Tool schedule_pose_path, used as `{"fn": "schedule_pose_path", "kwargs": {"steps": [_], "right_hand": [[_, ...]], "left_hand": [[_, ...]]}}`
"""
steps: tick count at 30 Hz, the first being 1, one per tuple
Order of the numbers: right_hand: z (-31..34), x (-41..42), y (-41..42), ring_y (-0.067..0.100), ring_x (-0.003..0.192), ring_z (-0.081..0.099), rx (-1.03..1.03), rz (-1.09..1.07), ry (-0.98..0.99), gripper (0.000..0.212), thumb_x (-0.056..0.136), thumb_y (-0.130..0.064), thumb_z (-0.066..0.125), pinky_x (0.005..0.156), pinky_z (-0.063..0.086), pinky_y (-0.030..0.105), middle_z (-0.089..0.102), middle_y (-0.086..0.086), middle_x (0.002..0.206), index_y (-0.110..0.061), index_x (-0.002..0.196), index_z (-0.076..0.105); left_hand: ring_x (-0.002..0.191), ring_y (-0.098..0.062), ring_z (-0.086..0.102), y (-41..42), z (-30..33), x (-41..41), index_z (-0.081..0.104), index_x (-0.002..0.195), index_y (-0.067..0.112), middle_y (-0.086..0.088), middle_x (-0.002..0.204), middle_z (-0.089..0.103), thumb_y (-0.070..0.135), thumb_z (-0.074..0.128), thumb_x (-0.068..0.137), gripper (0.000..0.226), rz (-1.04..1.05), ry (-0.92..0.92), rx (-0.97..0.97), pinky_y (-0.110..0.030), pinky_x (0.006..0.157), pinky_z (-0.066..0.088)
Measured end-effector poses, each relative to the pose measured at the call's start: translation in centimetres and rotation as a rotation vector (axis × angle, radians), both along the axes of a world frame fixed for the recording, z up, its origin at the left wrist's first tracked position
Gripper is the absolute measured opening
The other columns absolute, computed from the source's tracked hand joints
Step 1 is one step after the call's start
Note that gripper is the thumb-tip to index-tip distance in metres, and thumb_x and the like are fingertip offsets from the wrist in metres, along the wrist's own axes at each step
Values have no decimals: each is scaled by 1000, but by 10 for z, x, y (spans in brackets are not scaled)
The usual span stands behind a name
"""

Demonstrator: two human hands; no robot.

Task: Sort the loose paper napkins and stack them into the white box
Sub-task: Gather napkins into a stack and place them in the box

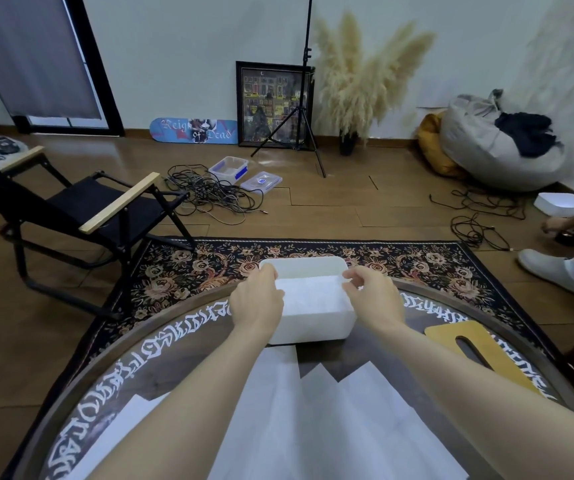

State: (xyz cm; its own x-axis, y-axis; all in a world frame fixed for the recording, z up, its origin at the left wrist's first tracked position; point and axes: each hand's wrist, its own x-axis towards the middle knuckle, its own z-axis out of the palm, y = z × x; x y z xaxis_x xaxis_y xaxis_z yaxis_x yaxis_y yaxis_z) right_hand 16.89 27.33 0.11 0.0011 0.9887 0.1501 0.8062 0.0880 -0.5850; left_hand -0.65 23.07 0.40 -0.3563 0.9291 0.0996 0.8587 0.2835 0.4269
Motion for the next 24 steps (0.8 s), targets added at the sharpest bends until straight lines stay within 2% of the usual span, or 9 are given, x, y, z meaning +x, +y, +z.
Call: {"fn": "schedule_pose_path", "kwargs": {"steps": [2,5,8,11,15,24], "right_hand": [[2,3,-4,19,105,55,38,83,-62,24,94,-21,54,79,41,31,64,-4,108,-23,116,63],[3,7,-16,19,117,44,115,216,-292,28,95,-24,53,92,35,36,59,-5,119,-24,121,61],[1,11,-36,18,120,40,168,302,-428,30,94,-25,53,94,27,35,56,-6,123,-29,123,60],[-2,14,-61,17,122,39,124,335,-430,31,94,-26,52,96,24,36,55,-7,123,-33,124,58],[-1,19,-97,16,123,36,73,359,-455,35,94,-30,50,91,18,35,53,-8,126,-34,130,52],[2,31,-156,15,121,38,62,407,-477,38,95,-32,53,94,22,33,53,-9,121,-34,132,49]], "left_hand": [[107,-29,58,-8,3,1,54,118,20,-3,120,59,26,51,96,23,-40,21,5,-35,79,44],[108,-24,56,-28,7,2,55,118,20,-1,119,58,27,47,97,24,-138,102,12,-35,79,44],[113,-23,50,-56,4,5,53,122,18,-1,120,54,27,47,96,28,-250,230,9,-34,83,42],[113,-23,48,-85,-2,6,50,124,20,0,120,52,26,46,96,29,-290,320,-18,-32,84,38],[115,-22,48,-120,-4,10,47,127,22,-1,122,48,31,46,97,31,-303,359,-97,-33,86,37],[115,-21,51,-183,1,17,48,129,20,0,124,48,30,45,98,33,-278,322,-115,-33,86,38]]}}
